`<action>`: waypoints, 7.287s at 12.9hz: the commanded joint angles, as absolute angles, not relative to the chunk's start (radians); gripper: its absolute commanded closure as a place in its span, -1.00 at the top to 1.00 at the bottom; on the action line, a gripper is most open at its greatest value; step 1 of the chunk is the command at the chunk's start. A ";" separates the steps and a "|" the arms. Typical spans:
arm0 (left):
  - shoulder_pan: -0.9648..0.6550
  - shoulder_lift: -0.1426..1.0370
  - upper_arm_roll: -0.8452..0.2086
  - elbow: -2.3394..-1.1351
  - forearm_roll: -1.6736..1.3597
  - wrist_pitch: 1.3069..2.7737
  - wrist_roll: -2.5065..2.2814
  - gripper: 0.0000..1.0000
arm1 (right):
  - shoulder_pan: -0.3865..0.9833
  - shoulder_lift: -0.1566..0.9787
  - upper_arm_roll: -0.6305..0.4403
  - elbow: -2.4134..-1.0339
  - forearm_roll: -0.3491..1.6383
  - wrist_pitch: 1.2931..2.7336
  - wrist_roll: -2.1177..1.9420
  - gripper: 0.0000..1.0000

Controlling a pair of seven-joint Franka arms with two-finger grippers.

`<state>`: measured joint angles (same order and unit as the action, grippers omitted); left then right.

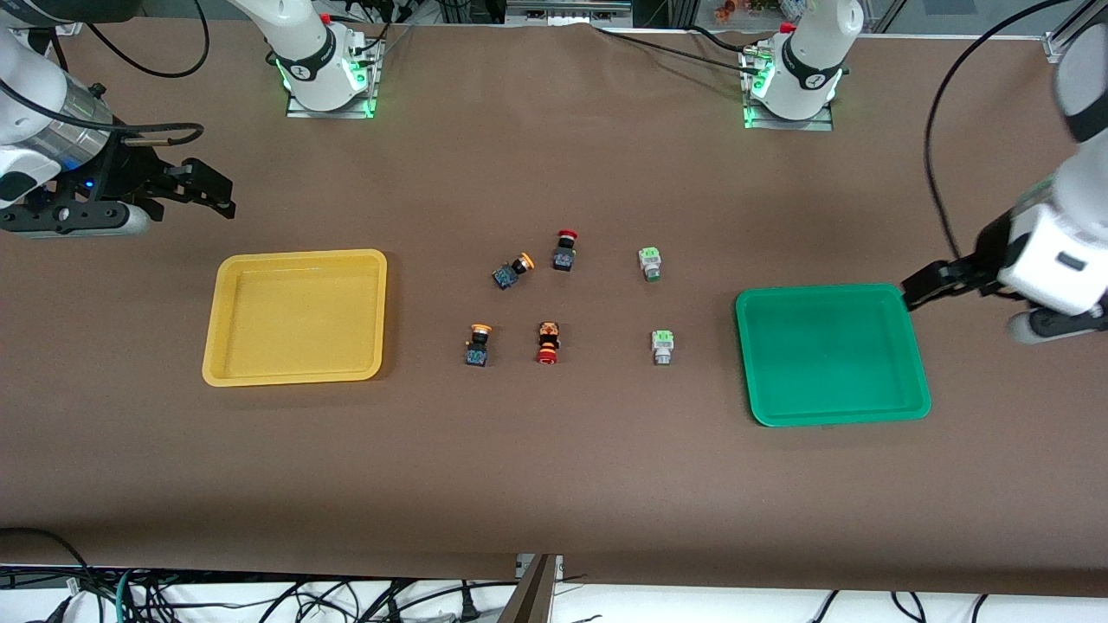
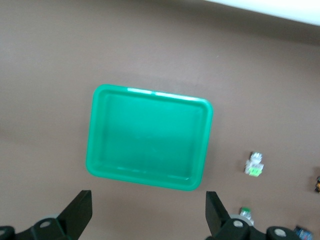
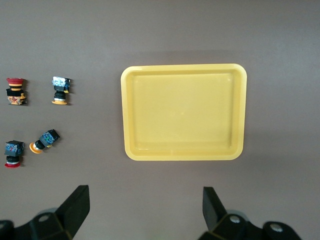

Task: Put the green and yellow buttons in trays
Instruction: 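Reach the right gripper to a black-orange button beside the yellow tray, then grasp the black button with the right gripper while the left gripper reaches, then place the black button in the yellow tray while the left gripper descends, then carry the green button into the green tray with the left gripper, then place the second black button in the yellow tray with the right gripper, then grasp the second green button with the left gripper while the right retracts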

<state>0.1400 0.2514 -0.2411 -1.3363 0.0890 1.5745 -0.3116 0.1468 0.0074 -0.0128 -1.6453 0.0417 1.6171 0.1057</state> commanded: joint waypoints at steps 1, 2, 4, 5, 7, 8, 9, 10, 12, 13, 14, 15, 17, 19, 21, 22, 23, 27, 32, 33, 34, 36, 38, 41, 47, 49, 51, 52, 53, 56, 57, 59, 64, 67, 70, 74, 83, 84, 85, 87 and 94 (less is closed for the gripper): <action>0.140 0.181 -0.186 -1.397 0.057 1.537 -0.167 1.00 | 0.140 0.017 0.000 -1.624 0.026 1.579 0.116 0.99; 0.141 0.160 -0.177 -1.425 0.057 1.504 -0.157 1.00 | 0.140 0.018 0.000 -1.621 0.026 1.580 0.098 0.99; 0.130 0.108 -0.160 -1.494 0.043 1.451 -0.152 1.00 | 0.149 0.037 0.000 -1.615 0.029 1.569 0.103 0.99; 0.126 0.077 -0.160 -1.537 0.003 1.462 -0.158 1.00 | 0.161 0.046 0.002 -1.617 0.028 1.572 0.116 0.99; 0.123 0.072 -0.158 -1.543 -0.026 1.465 -0.150 1.00 | 0.190 0.095 0.002 -1.615 0.038 1.598 0.158 0.99; 0.115 0.074 -0.158 -1.540 -0.018 1.468 -0.147 1.00 | 0.204 0.133 0.002 -1.615 0.038 1.641 0.207 0.99; 0.120 0.083 -0.158 -1.536 -0.017 1.468 -0.147 1.00 | 0.231 0.182 0.002 -1.615 0.040 1.695 0.268 0.99; 0.126 0.087 -0.158 -1.536 -0.017 1.467 -0.146 1.00 | 0.259 0.237 0.002 -1.615 0.052 1.763 0.338 0.99; 0.126 0.089 -0.158 -1.540 -0.017 1.468 -0.146 1.00 | 0.313 0.360 0.002 -1.614 0.106 1.920 0.476 0.99; 0.123 0.094 -0.158 -1.543 -0.017 1.477 -0.146 1.00 | 0.348 0.421 0.002 -1.614 0.106 2.007 0.530 0.99; 0.118 0.101 -0.158 -1.548 -0.017 1.500 -0.147 1.00 | 0.382 0.486 0.002 -1.612 0.106 2.087 0.578 0.99; 0.115 0.104 -0.163 -1.554 -0.026 1.520 -0.147 1.00 | 0.417 0.550 0.002 -1.611 0.104 2.176 0.636 0.99; 0.097 0.106 -0.172 -1.595 -0.029 1.561 -0.161 1.00 | 0.472 0.659 0.002 -1.591 0.107 2.342 0.730 0.99; 0.091 0.118 -0.225 -1.695 -0.049 1.696 -0.170 1.00 | 0.517 0.734 0.002 -1.582 0.104 2.413 0.802 0.99; 0.084 0.139 -0.291 -1.701 -0.049 1.750 -0.306 1.00 | 0.537 0.781 0.002 -1.577 0.106 2.454 0.815 0.99; 0.075 0.161 -0.325 -1.706 -0.049 1.776 -0.384 1.00 | 0.546 0.796 0.002 -1.577 0.106 2.482 0.816 0.98; 0.061 0.199 -0.343 -1.709 -0.041 1.816 -0.444 1.00 | 0.555 0.810 0.002 -1.577 0.106 2.506 0.828 0.95; -0.018 0.365 -0.354 -1.785 -0.034 2.035 -0.593 1.00 | 0.543 0.792 -0.003 -1.577 0.087 2.468 0.760 -0.42; -0.078 0.455 -0.426 -1.934 0.110 2.306 -0.825 1.00 | 0.392 0.645 -0.012 -1.588 0.095 2.151 0.429 -1.00; -0.086 0.471 -0.440 -1.943 0.161 2.307 -0.889 1.00 | 0.361 0.612 -0.029 -1.610 0.091 2.093 0.341 -1.00; -0.086 0.479 -0.463 -1.960 0.210 2.310 -0.912 1.00 | 0.347 0.563 -0.069 -1.673 0.092 2.089 0.249 -1.00; -0.087 0.480 -0.476 -2.017 0.235 2.332 -0.942 1.00 | 0.347 0.485 -0.159 -1.820 0.092 2.144 0.097 -0.94; -0.087 0.479 -0.497 -2.095 0.236 2.414 -0.983 1.00 | 0.345 0.460 -0.240 -1.948 0.100 2.251 -0.055 -0.69; -0.087 0.482 -0.502 -2.126 0.238 2.444 -1.023 0.78 | 0.327 0.454 -0.267 -2.052 0.106 2.355 -0.097 0.46; -0.094 0.514 -0.526 -2.125 0.239 2.447 -1.081 -0.84 | 0.368 0.417 -0.204 -1.890 0.244 2.076 0.240 0.85; -0.094 0.518 -0.526 -2.125 0.239 2.459 -1.081 -1.00 | 0.419 0.426 -0.151 -1.876 0.255 2.085 0.462 0.85; -0.089 0.515 -0.526 -2.118 0.239 2.457 -1.078 -1.00 | 0.486 0.445 -0.103 -1.871 0.326 2.133 0.666 0.85; -0.084 0.512 -0.528 -2.115 0.239 2.453 -1.074 -1.00 | 0.526 0.465 -0.101 -1.871 0.345 2.166 0.746 0.85; -0.077 0.508 -0.528 -2.111 0.239 2.447 -1.065 -1.00 | 0.570 0.485 -0.100 -1.873 0.365 2.198 0.817 0.85; -0.060 0.486 -0.526 -2.031 0.238 2.313 -0.972 -1.00 | 0.698 0.552 -0.100 -1.875 0.405 2.333 1.050 0.85; -0.054 0.486 -0.525 -1.972 0.226 2.211 -0.887 -1.00 | 0.721 0.564 -0.098 -1.875 0.413 2.365 1.089 0.85; -0.022 0.485 -0.509 -1.880 0.221 2.107 -0.740 -1.00 | 0.768 0.597 -0.098 -1.879 0.472 2.429 1.106 0.85; 0.002 0.489 -0.231 -1.827 0.134 2.115 -0.239 -1.00 | 0.815 0.615 -0.109 -1.878 0.482 2.465 1.098 -0.48; 0.002 0.538 -0.039 -1.786 0.057 2.134 0.033 -1.00 | 0.811 0.536 -0.222 -1.870 0.471 2.273 0.937 -1.00; 0.037 0.554 0.014 -1.796 0.028 2.184 0.110 -1.00 | 0.811 0.463 -0.436 -1.870 0.444 2.032 0.563 -1.00; 0.041 0.564 0.034 -1.799 -0.041 2.184 0.110 -1.00 | 0.805 0.514 -0.603 -1.923 0.405 2.074 0.155 -0.77; -0.009 0.558 -0.093 -1.695 -0.083 2.115 -0.061 1.00 | 0.773 0.508 -0.601 -1.852 0.411 2.058 0.162 0.97; -0.024 0.561 -0.139 -1.683 -0.071 2.117 -0.148 1.00 | 0.775 0.493 -0.601 -1.811 0.410 1.998 0.199 0.97; -0.047 0.571 -0.176 -1.671 -0.071 2.120 -0.222 1.00 | 0.775 0.473 -0.603 -1.775 0.405 1.940 0.236 0.97; -0.109 0.600 -0.212 -1.652 -0.065 2.128 -0.288 1.00 | 0.776 0.430 -0.607 -1.721 0.396 1.861 0.284 0.97; -0.225 0.719 -0.253 -1.608 0.130 2.312 -0.500 1.00 | 0.778 0.096 -0.595 -1.706 0.121 1.714 0.301 0.98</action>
<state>-0.2206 0.6838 -0.2531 -1.6427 0.0695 2.2967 -0.4702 0.7769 0.2038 -0.6052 -1.6844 0.1845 1.7707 0.2793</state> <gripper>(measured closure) 0.000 0.009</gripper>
